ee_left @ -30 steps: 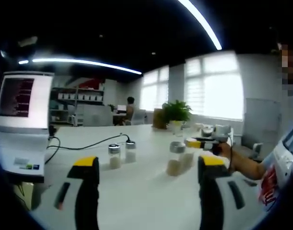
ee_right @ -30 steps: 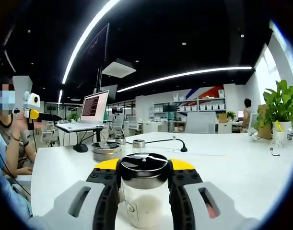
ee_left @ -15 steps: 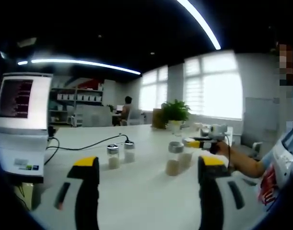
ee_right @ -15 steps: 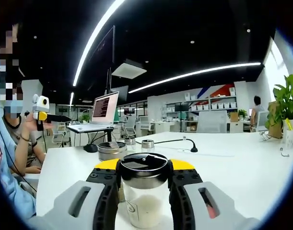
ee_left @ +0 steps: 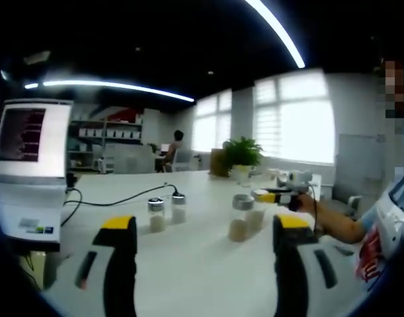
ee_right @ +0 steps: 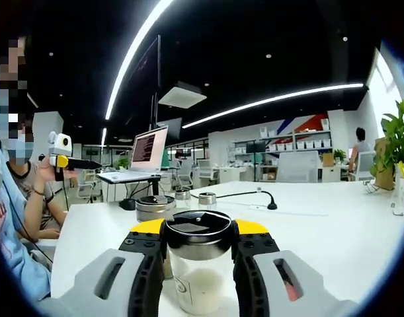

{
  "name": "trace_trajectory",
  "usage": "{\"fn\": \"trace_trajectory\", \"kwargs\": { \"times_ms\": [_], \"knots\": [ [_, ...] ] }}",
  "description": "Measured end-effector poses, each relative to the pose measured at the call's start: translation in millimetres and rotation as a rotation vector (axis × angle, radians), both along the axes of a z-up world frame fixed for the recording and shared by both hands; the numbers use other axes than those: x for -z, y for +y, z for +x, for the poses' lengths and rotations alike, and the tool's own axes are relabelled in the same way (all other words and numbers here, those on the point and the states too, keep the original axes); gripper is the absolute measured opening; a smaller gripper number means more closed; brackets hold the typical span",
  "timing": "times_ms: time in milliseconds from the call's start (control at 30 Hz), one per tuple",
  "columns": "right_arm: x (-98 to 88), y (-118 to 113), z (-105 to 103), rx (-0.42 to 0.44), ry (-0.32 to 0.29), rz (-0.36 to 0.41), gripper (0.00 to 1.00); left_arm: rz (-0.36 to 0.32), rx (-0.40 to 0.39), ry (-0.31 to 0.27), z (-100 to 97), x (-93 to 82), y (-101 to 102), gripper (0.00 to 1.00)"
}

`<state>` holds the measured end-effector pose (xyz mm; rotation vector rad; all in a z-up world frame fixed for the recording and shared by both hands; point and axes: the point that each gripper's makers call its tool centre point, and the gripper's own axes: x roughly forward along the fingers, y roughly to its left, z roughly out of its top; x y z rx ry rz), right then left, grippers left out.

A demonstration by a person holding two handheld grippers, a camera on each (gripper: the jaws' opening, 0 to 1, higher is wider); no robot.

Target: Rotate the seasoning bottle until the label or dispensing opening points toward the visible target arrow and the bottle remains upright within the marked orientation range

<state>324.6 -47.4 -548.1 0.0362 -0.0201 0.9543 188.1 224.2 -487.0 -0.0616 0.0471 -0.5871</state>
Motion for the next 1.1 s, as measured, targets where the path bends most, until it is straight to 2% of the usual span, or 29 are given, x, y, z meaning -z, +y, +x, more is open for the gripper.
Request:
{"fn": "trace_trajectory", "kwargs": {
  "times_ms": [567, 800, 900, 967, 1033, 1100],
  "knots": [
    [0.1, 0.5, 1.3, -0.006, 0.010, 0.020, 0.38, -0.003, -0.004, 0.003, 1.9, 0.3, 3.0, 0.90],
    [0.4, 1.6, 3.1, -0.011, 0.036, 0.013, 0.39, -0.003, -0.001, 0.008, 2.6, 1.7, 1.8, 0.90],
    [-0.1, 0.6, 2.2, -0.006, 0.055, 0.033, 0.40, -0.002, -0.002, 0.005, 2.3, 1.1, 1.8, 0.90],
    [-5.7, -1.8, 1.1, 0.000, 0.047, 0.076, 0.43, -0.003, -0.002, 0.005, 2.1, 0.9, 1.9, 0.90],
    [-6.8, -3.2, -0.4, 0.012, 0.038, 0.063, 0.48, -0.004, -0.005, 0.005, 2.1, 1.1, 2.3, 0.90],
    [-6.3, -3.5, -2.8, 0.021, 0.031, 0.030, 0.49, -0.004, -0.005, 0.006, 2.2, 1.2, 2.5, 0.90]
  ]
}}
